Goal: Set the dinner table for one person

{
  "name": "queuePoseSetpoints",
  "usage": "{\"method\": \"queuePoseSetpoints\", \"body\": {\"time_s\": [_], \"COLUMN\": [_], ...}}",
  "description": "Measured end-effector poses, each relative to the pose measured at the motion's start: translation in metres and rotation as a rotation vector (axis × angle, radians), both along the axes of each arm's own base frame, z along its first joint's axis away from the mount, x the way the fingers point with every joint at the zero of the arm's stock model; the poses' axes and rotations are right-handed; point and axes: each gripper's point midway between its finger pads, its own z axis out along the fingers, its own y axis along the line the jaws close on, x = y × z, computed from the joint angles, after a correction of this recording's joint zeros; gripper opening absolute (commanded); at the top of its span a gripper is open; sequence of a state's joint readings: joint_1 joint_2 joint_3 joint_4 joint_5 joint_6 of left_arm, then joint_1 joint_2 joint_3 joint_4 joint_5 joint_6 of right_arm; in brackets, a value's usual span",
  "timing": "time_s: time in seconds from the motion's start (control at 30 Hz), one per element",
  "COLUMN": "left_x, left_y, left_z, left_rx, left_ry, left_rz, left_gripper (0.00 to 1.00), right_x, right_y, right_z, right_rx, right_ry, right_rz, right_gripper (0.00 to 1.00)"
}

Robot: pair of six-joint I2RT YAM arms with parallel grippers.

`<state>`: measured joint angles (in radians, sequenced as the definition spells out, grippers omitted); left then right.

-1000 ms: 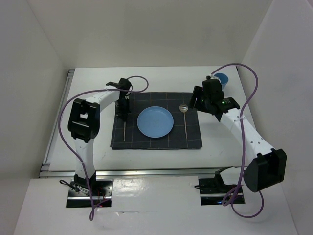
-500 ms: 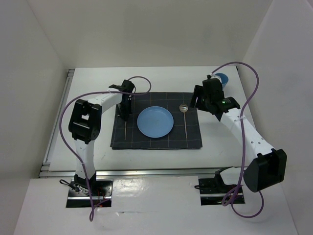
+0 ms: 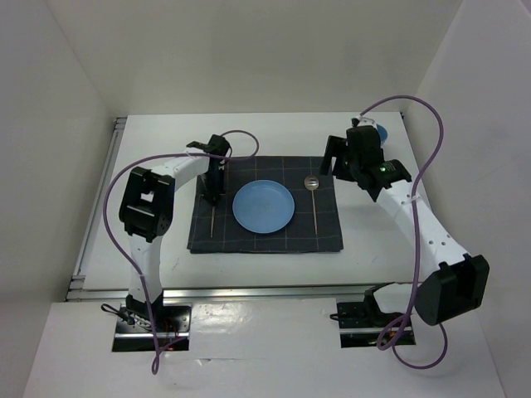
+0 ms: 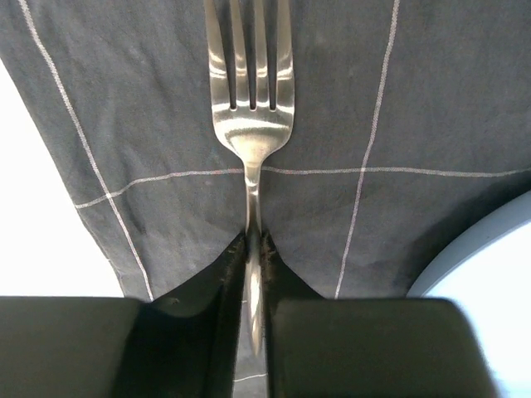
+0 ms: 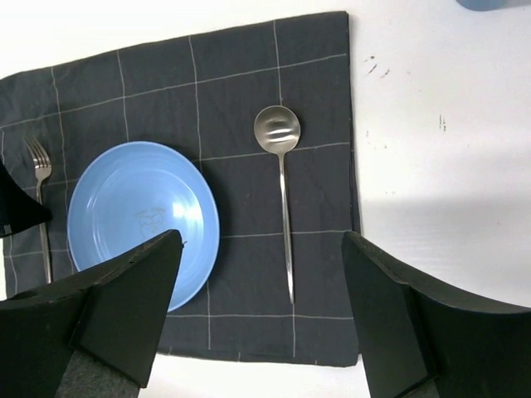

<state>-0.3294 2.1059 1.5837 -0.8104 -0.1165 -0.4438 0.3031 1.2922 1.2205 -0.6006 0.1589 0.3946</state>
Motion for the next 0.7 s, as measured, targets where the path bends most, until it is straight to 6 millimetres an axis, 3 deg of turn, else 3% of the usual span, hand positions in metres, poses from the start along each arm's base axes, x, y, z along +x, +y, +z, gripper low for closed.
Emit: {"method": "queuePoseSetpoints", "body": {"time_s": [0.17,0.33,0.4,0.5,0.7], "left_x": [-0.005,-0.009,-0.009,-0.010,-0.013], "left_y": [0.000,0.000,0.000,0.001,0.014], "left_z": [0.000,0.001,0.001,0.002,0.007], "left_rx": [-0.017,-0.018,-0.018,-0.018,-0.014], "left_ry": [0.026,0.038,0.039,0.045,0.078], "left_rz": [0.000,-0.001,-0.002,-0.001,0.010], "left_gripper": [0.64,0.67,0.67,0.67,0.67], "right_x": [0.005,0.044,0.058,0.077,0.096], "right_y": [0.000,-0.008,-0.021,-0.067,-0.193], "right_z": [0.013,0.060,0.068,0.061,0.015], "right_rx": [0.003,0.015,0.015,0.020,0.036], "right_ry": [0.025,0.012,0.000,0.013,0.070], "right_rz": [-0.025,-0.135,-0.180,-0.289,-0.565], "right_gripper": [1.00,1.00,1.00,1.00,1.00]}}
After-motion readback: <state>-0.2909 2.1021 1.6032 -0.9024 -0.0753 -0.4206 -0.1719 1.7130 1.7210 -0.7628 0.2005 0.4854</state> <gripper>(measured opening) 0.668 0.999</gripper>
